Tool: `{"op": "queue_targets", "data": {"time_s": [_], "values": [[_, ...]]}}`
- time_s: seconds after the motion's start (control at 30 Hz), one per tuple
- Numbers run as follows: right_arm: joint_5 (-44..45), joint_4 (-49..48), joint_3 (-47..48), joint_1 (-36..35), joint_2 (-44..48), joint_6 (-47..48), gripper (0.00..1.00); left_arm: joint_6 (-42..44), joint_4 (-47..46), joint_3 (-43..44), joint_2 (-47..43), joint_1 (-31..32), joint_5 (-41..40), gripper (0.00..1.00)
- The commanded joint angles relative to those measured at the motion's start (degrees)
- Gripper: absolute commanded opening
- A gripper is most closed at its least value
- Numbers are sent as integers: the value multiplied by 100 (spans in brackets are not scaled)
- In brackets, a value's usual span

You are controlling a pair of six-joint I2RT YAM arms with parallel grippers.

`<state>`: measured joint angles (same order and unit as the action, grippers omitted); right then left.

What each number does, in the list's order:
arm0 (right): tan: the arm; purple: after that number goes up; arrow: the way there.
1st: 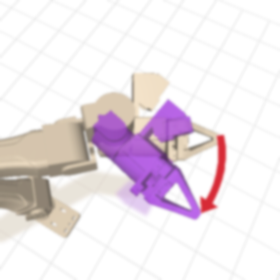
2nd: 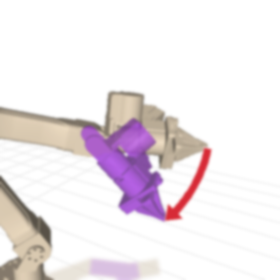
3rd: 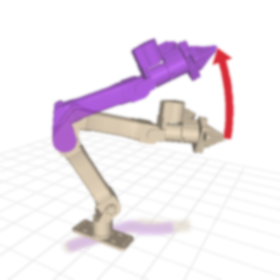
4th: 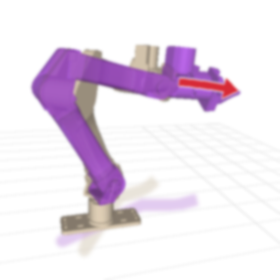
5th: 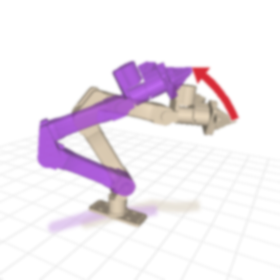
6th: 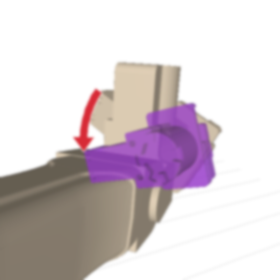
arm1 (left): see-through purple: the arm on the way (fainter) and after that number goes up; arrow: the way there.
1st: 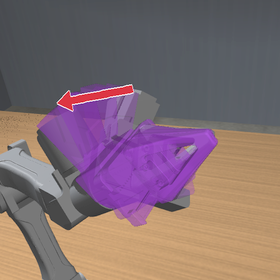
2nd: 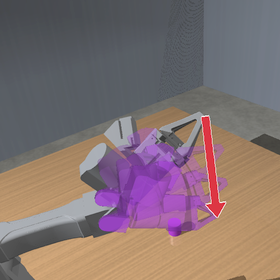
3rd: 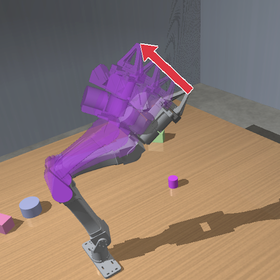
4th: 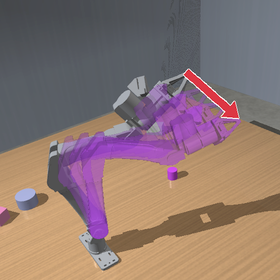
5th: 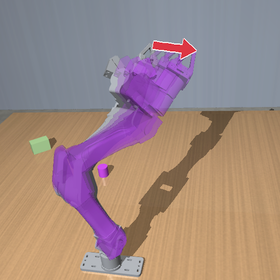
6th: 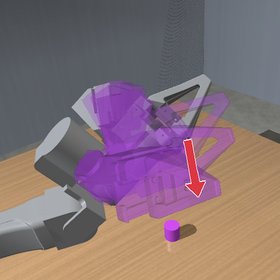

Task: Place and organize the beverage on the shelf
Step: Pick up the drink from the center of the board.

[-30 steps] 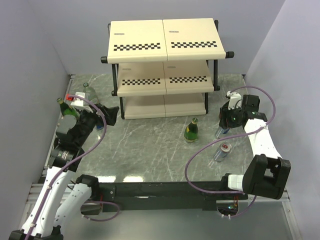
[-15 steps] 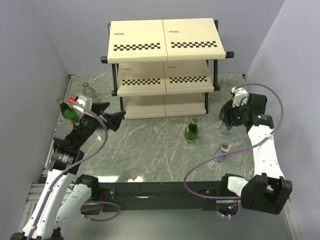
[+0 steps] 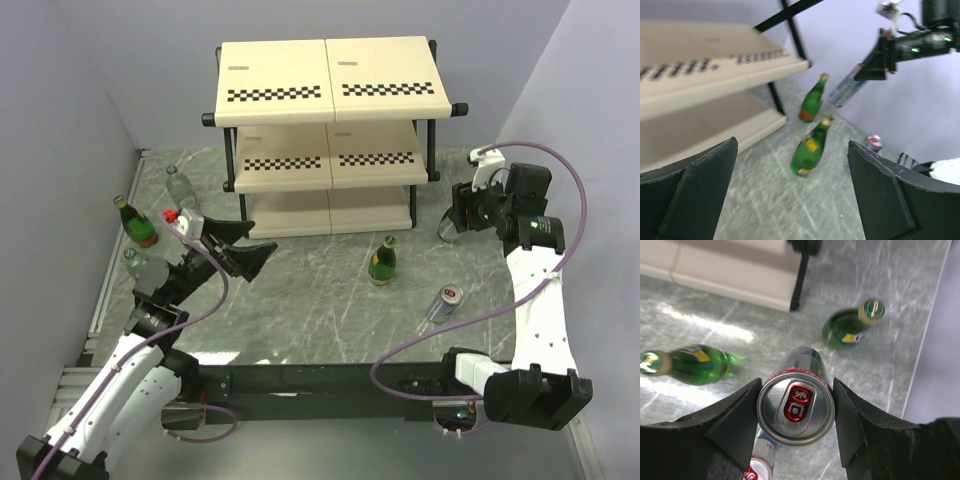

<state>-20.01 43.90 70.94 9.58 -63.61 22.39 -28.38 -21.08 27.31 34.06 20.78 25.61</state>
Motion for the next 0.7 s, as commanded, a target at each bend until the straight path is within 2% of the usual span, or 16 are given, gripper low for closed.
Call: {"op": "queue_targets", "data": {"time_s": [0.0, 0.23, 0.33, 0.53, 0.67], "values": [[-179, -5, 674, -202, 112, 20, 0, 217, -967, -32, -15, 495, -231, 97], [-126, 566, 1457, -711, 183, -112, 0, 904, -1459, -147, 285, 910, -126, 99], [-117, 777, 1818, -931, 148, -182, 0, 1351, -1356, 45, 486, 1147, -205, 99], [-301, 1068, 2249, -1432, 165, -446, 0, 2450, -1267, 450, 1067, 1842, -345, 99], [-486, 1112, 2249, -1863, 288, -718, 0, 3704, -1582, 451, 1366, 2307, -521, 99]]}}
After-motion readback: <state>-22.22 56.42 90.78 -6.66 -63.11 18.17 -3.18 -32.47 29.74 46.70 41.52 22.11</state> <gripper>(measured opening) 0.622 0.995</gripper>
